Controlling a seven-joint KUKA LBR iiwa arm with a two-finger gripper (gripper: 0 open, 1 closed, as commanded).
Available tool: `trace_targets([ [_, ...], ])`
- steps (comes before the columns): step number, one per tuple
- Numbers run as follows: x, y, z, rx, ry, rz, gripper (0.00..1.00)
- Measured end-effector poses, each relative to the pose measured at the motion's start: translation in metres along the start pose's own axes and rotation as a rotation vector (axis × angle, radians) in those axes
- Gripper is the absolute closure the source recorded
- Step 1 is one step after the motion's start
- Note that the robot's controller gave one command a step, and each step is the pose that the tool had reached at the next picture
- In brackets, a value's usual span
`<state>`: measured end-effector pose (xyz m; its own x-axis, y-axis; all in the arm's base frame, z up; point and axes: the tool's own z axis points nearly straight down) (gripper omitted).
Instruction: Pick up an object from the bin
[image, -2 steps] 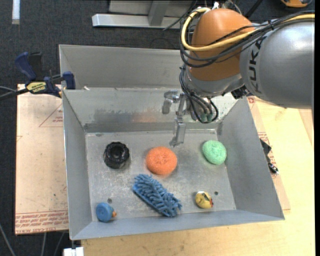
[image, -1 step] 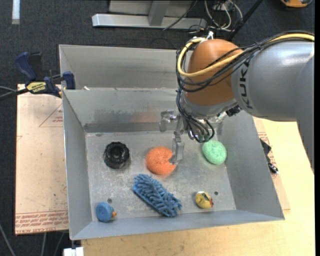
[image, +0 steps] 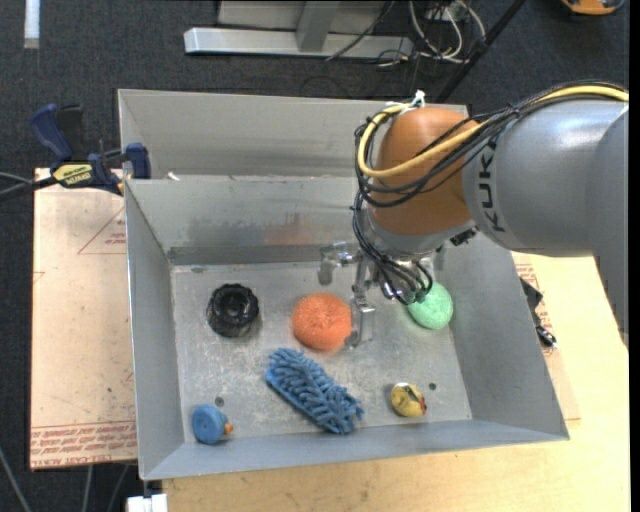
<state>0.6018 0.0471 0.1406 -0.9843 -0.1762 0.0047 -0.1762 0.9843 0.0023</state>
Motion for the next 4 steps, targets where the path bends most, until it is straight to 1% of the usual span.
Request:
trace_targets([
  [1,0.01,0.002,0.019,0.0,-0.011,0.076,0.0],
  [2,0.014,0.007,0.067,-0.001,-0.009,0.216,0.0],
  [3,0.017,0.016,0.066,-0.001,-0.026,0.236,1.0],
  [4,0.017,0.016,0.066,-0.001,-0.026,0.236,1.0],
])
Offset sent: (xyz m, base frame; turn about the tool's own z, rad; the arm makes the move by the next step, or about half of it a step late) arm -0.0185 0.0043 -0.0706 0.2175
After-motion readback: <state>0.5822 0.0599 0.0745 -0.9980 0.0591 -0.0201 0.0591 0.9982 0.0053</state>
